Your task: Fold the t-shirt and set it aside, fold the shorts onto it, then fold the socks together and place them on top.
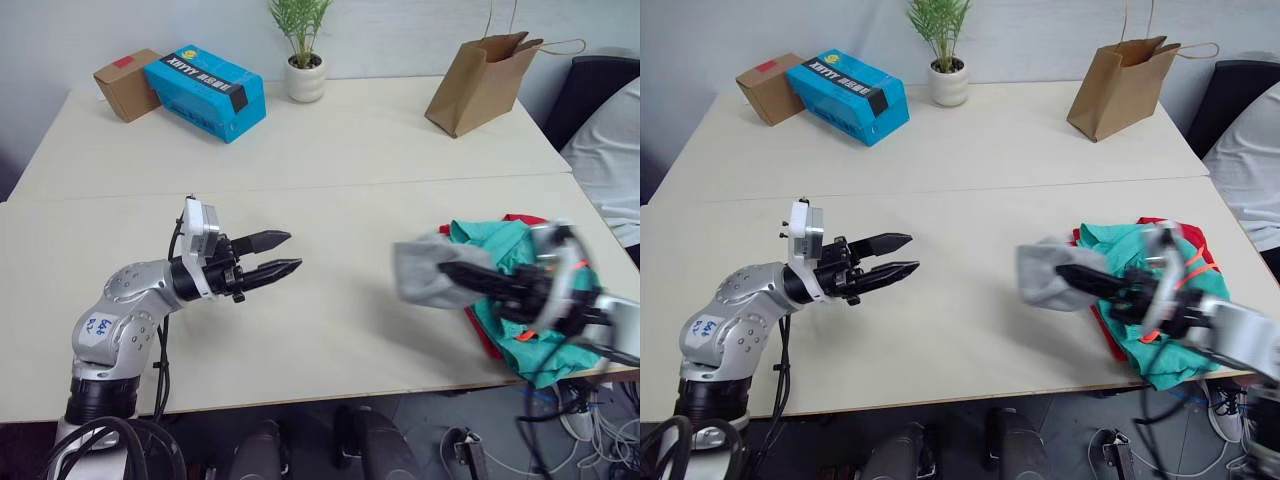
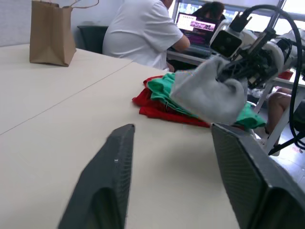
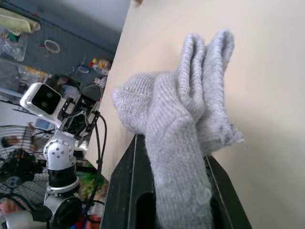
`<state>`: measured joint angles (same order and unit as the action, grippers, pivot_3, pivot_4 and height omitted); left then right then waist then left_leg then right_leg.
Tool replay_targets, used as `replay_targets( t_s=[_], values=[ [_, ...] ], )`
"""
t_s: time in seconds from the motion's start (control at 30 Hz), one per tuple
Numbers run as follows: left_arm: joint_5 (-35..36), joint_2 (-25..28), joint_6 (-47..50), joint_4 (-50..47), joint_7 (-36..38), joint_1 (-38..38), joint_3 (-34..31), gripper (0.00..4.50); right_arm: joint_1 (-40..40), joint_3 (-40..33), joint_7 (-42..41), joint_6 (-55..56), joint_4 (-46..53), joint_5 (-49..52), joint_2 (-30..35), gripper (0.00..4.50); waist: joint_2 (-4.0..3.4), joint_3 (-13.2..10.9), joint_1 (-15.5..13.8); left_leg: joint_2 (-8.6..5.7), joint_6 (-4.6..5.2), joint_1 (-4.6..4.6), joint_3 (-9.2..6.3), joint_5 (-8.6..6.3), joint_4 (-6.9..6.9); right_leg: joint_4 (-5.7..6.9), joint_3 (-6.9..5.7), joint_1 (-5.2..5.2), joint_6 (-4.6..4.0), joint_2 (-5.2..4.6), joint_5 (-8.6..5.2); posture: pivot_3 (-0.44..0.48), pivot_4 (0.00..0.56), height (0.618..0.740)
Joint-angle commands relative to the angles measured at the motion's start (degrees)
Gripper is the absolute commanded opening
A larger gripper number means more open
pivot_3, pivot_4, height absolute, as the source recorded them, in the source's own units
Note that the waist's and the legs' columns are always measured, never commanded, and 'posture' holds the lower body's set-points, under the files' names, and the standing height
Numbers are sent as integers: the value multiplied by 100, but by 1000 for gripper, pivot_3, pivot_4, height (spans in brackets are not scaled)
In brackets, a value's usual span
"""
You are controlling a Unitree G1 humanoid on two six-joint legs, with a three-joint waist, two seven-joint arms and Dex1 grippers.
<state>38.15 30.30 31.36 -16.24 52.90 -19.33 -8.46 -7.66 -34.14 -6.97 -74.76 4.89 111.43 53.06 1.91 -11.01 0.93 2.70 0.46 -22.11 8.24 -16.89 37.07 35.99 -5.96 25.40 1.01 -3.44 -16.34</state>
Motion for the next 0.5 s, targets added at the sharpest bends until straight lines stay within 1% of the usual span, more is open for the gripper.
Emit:
replay_targets(
  t_s=[0.03, 0.07, 0.13, 0.2, 0.3, 0.43, 0.5],
  values=[
    [38, -72, -290, -172, 15, 123, -23, 4071, 462, -862, -476, -226, -519, 157, 822, 139, 1, 0, -17, 0, 12, -4, 3, -6, 2, -6, 1, 0, 0, 0, 6, 0, 150, 740],
    [-7, -72, -412, -145, 136, 182, 43, 4403, 564, -1006, -495, -249, -806, 157, 1065, 139, 1, 0, -21, 1, 12, -3, 5, -5, 3, -11, 2, -1, 0, 2, 11, 0, 150, 740],
    [-4, -100, -609, -100, 373, 239, 149, 4500, 688, -1179, -596, -273, -1398, 92, 1492, 139, 1, 0, -40, 0, 12, -2, 9, -5, 4, -13, 5, -1, 1, 2, 13, 0, 150, 740],
    [45, -138, -741, -54, 515, 231, 186, 4500, 680, -1133, -978, -328, -2013, -558, 1762, 139, 2, -1, -80, 0, 13, -2, 13, -4, 6, -17, 8, -1, 1, 4, 14, 0, 150, 740],
    [71, -92, -781, -25, 616, 229, 211, 4500, 423, -625, -1619, -146, -2801, -1698, 1943, 139, 2, -1, -104, 2, 22, -4, 12, 2, 6, -31, 10, -2, 3, 11, 16, 0, 150, 740],
    [325, 38, -607, -148, 776, 241, 148, 4500, -682, 648, -2364, 90, -3581, -3217, 1863, 139, -13, -1, -58, 3, 23, -5, 21, 9, 6, -31, 18, 0, 9, 12, 21, 0, 150, 740],
    [379, 77, -565, -216, 778, 248, 139, 4500, -1060, 1210, -2745, 153, -3779, -3896, 1801, 139, -20, -2, -58, 3, -8, -2, 24, 28, 5, -28, 19, 1, 8, 13, 22, 0, 150, 740]
  ],
)
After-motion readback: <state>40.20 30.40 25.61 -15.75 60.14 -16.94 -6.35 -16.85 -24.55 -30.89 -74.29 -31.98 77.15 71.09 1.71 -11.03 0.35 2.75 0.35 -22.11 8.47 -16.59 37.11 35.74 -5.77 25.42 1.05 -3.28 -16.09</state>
